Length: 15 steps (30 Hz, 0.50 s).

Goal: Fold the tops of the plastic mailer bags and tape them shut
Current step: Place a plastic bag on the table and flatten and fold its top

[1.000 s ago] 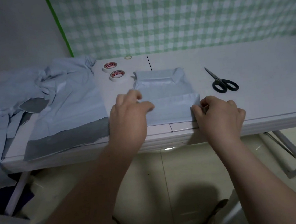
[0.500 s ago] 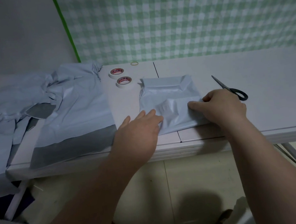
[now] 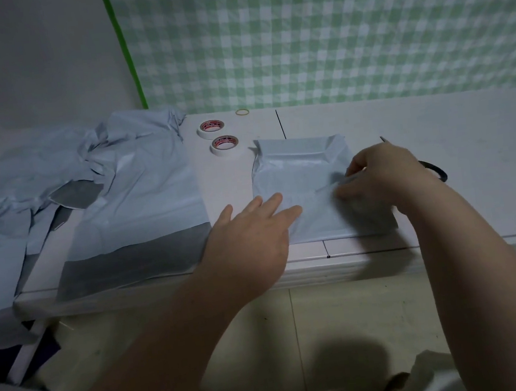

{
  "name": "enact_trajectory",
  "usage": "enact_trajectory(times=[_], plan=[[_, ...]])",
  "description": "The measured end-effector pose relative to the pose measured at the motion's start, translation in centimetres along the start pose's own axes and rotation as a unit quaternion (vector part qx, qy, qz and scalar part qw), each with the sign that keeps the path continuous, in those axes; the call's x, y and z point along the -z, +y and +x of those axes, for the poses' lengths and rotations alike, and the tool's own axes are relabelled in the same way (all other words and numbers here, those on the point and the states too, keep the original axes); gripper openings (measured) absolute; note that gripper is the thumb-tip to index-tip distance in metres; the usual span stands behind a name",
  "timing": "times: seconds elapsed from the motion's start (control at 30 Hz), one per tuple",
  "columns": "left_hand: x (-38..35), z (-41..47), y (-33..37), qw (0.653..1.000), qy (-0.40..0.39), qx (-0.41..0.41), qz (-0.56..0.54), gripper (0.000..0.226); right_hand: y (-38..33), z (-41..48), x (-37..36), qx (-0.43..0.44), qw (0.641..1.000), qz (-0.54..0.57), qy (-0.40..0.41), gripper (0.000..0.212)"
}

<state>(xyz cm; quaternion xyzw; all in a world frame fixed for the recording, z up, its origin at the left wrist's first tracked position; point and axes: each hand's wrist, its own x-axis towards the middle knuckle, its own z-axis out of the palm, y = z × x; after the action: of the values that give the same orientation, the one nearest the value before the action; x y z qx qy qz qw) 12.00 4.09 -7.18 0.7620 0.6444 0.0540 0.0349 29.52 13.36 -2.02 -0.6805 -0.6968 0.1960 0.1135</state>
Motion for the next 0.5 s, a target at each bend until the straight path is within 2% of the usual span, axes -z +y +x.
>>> enact_trajectory(times=[0.1,0.23,0.3,0.37,0.43,0.5], plan=[[0.4,0.2,0.1,1.000,-0.021,-0.004,0.007,0.050,0.6,0.3,0.0,0.002,1.000,-0.006,-0.020,0.012],[1.1,0.8,0.7,0.998,-0.043,-0.018,0.037,0.052,0.1,0.9,-0.2,0.027,0.997,0.044,-0.056,0.025],[1.5,1.4,1.0,0.998,-0.049,-0.017,0.044,0.050,-0.2,1.2,-0.1,0.039,0.996,0.027,-0.072,0.018],[1.8,1.8,1.4,0.998,-0.034,-0.028,0.048,0.043,-0.1,1.4,0.0,0.037,0.996,0.003,-0.082,0.010],[1.7,2.3,1.9,0.998,-0.002,-0.047,0.035,0.027,0.3,1.5,0.2,0.034,0.996,0.000,-0.087,0.012],[1.5,2.7,2.4,0.999,0.006,-0.029,-0.013,0.010,0.4,1.4,0.4,0.040,0.995,0.005,-0.094,0.015]])
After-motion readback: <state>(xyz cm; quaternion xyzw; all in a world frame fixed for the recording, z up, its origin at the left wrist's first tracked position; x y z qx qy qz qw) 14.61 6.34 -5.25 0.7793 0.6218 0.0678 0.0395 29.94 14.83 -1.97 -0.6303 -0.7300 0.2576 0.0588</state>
